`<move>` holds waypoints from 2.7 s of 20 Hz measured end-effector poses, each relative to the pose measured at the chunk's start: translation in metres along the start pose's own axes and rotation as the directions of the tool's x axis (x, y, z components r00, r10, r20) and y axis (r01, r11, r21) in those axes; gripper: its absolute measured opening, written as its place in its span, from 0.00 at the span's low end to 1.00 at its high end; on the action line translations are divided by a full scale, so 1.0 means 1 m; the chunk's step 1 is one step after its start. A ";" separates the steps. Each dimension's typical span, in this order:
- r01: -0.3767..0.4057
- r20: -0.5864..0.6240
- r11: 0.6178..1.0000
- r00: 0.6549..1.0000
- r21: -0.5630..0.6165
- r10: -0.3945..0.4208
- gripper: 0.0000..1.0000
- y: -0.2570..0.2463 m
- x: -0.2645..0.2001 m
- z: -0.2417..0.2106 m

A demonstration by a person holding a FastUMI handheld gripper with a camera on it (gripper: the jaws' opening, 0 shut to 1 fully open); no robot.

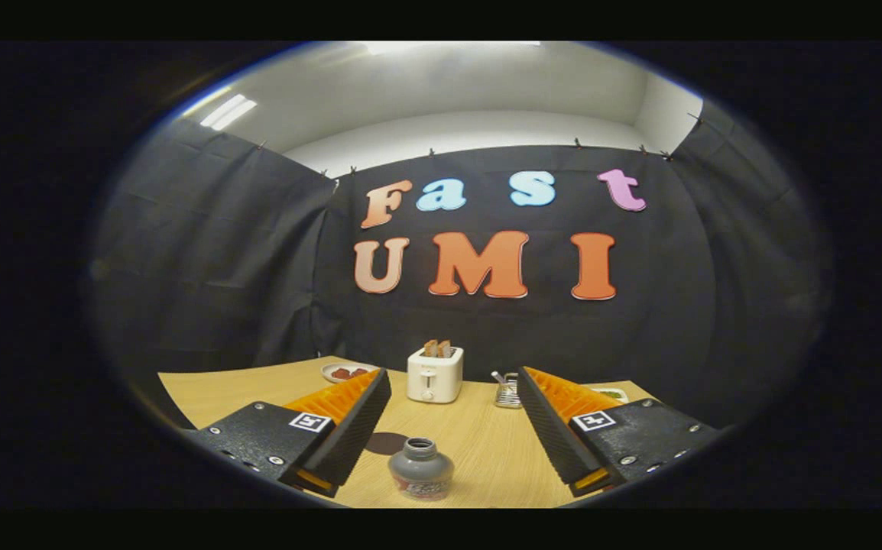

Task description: Take the bottle from table, then pour the juice into the cup, finally place the bottle on the coaster

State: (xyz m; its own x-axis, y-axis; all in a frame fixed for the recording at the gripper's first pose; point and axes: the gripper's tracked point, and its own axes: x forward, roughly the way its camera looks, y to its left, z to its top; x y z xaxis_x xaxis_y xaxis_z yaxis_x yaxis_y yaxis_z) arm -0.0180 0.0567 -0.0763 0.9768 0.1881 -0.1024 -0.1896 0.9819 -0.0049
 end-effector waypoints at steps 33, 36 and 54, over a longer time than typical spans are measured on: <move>-0.077 -0.345 0.987 0.931 0.143 0.123 0.91 0.030 -0.011 -0.192; -0.061 -0.373 0.989 0.922 0.132 0.107 0.91 0.028 -0.014 -0.204; -0.040 -0.293 0.996 0.954 0.077 0.061 0.78 0.029 0.002 -0.161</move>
State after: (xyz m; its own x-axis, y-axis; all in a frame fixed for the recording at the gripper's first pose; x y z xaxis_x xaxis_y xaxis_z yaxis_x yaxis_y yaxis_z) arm -0.0375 0.0818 -0.2363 0.8913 0.2321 -0.3896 -0.2200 0.9725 0.0761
